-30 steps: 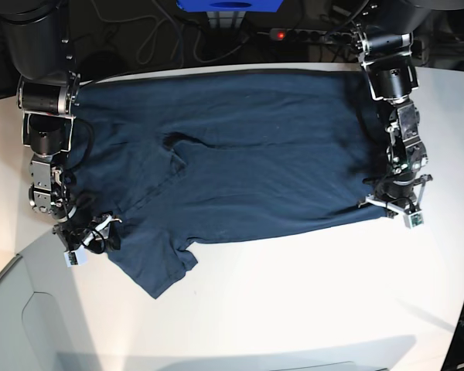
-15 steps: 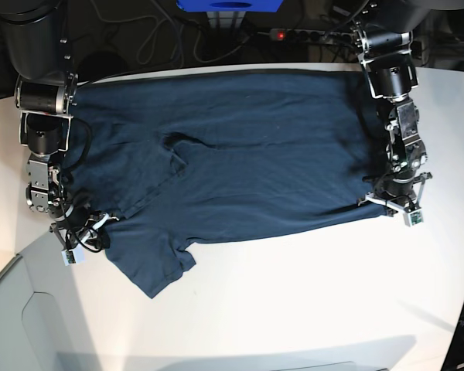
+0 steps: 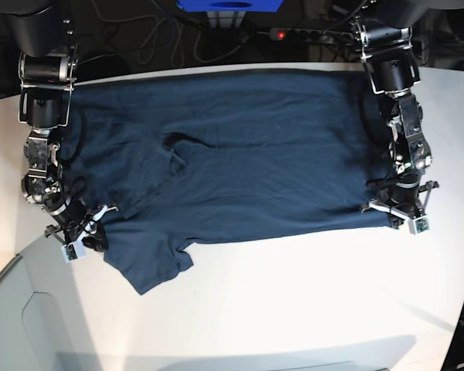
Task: Fold the T-shirt properly
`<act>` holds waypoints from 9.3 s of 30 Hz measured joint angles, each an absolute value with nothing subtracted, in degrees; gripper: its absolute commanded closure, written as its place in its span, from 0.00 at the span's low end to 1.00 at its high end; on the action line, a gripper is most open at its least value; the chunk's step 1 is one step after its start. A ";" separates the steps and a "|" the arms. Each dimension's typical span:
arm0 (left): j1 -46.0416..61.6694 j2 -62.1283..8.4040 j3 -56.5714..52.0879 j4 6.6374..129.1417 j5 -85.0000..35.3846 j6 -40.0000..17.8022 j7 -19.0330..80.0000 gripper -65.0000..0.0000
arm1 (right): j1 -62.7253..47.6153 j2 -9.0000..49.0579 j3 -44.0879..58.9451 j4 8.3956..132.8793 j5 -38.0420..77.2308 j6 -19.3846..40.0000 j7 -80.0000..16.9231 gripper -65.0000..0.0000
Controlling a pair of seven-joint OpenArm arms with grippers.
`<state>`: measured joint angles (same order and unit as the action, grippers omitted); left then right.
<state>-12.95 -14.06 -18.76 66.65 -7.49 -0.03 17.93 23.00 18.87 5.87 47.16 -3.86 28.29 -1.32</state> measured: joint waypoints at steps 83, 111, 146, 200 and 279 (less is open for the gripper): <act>-1.32 -9.96 -21.91 76.64 -7.25 0.40 17.96 0.68 | -0.84 17.61 19.14 79.70 -3.88 28.40 -8.69 0.40; 1.89 -9.85 -22.20 84.44 -7.44 0.25 18.15 1.00 | 8.27 17.58 18.11 82.06 -3.90 28.32 -23.42 0.39; -5.28 -9.69 -26.37 78.87 -7.49 0.01 24.27 0.48 | 22.83 16.84 7.09 62.59 -3.68 28.40 -35.24 0.39; -5.52 -8.43 -21.69 75.42 -7.46 0.19 24.25 0.77 | 22.52 16.86 7.09 62.59 -3.66 28.38 -35.14 0.39; -0.03 -7.51 -22.20 85.47 -7.46 0.43 24.29 1.00 | 28.67 17.28 7.20 40.84 -2.79 24.95 -21.50 0.99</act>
<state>-0.03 -7.51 -22.20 85.47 -7.46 0.43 24.29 28.67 17.28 7.20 40.84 -2.79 24.95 -21.50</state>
